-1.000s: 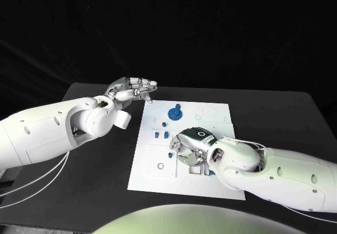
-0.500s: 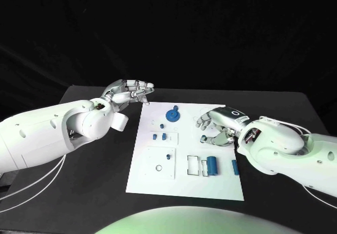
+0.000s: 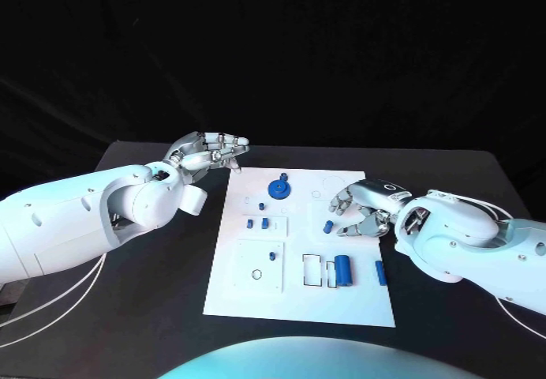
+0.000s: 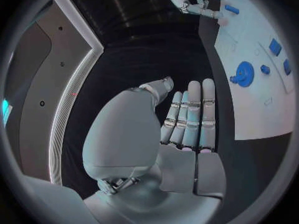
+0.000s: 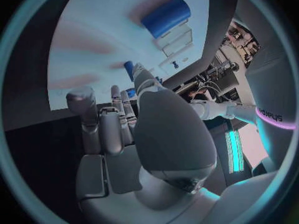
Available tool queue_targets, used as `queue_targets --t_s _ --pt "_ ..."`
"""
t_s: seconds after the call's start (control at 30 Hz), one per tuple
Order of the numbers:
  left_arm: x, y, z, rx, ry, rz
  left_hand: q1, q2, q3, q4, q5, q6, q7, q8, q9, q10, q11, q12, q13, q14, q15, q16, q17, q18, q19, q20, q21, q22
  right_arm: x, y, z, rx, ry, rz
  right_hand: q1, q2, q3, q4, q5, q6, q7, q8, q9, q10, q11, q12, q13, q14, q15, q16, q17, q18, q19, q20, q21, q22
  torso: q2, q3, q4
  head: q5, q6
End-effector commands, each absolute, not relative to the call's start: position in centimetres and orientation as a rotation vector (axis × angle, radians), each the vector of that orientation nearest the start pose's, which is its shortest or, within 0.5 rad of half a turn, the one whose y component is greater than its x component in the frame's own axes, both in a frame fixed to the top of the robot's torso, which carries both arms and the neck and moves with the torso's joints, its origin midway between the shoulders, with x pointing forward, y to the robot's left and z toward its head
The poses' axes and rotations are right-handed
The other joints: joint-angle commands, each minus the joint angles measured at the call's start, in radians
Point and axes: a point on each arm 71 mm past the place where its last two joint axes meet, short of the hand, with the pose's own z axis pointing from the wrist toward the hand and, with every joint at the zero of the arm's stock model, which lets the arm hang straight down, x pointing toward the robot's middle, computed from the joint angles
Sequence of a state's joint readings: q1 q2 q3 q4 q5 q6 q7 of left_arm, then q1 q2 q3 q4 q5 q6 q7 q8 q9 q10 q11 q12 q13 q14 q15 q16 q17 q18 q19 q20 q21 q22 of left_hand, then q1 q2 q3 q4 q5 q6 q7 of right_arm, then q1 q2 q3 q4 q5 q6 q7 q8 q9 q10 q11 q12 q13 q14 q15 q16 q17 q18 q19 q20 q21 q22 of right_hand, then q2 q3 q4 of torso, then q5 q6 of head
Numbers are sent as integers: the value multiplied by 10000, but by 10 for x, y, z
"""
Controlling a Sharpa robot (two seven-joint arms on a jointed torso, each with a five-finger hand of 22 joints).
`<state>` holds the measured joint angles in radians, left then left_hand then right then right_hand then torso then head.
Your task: Assemble the parts on the task board
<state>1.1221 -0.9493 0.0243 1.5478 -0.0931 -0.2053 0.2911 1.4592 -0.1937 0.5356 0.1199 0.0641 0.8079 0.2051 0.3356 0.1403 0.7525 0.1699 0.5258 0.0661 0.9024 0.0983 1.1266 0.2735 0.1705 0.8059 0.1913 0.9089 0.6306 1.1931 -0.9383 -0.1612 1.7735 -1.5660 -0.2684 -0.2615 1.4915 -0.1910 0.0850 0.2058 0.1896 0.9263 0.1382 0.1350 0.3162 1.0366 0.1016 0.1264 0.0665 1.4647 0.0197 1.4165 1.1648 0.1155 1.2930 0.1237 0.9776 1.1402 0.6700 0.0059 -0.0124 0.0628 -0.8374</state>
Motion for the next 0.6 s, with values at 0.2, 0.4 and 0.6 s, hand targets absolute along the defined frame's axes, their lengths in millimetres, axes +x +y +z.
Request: queue_targets --t_s 0.2,0.4,0.6 --pt "475 246 -193 -11184 15433 -15306 -30 -91 1 -77 -12 -28 213 40 -9 -85 7 -11 -5 5 -17 -44 -9 131 52 -1 -63 -16 414 -170 -224 -3168 18564 6082 329 174 277 316 12 262 51 -42 -55 561 -108 250 13 306 -85 121 118 28 275 -92 281 257 4 -16 18 -10 -21" --pt "475 246 -193 -11185 15439 -15308 -30 -91 1 -77 -12 -28 213 40 -9 -85 7 -11 -5 5 -17 -44 -9 131 52 -1 -63 -16 415 -166 -228 -3182 18608 6113 524 167 1158 800 33 538 28 -68 -147 1219 -216 161 -9 321 -189 179 144 -46 470 -194 612 567 1 -22 16 -1 -38" --pt "475 246 -193 -11193 15449 -15298 -44 -85 -5 -77 -14 -29 212 46 -8 -84 6 -2 -2 8 -15 -51 -22 131 54 1 -75 -23 416 -162 -230 -3131 18521 6203 418 123 1832 836 31 739 23 -54 -176 1492 -231 7 -9 334 -201 222 188 -61 506 -215 676 665 -2 -17 12 10 -41"
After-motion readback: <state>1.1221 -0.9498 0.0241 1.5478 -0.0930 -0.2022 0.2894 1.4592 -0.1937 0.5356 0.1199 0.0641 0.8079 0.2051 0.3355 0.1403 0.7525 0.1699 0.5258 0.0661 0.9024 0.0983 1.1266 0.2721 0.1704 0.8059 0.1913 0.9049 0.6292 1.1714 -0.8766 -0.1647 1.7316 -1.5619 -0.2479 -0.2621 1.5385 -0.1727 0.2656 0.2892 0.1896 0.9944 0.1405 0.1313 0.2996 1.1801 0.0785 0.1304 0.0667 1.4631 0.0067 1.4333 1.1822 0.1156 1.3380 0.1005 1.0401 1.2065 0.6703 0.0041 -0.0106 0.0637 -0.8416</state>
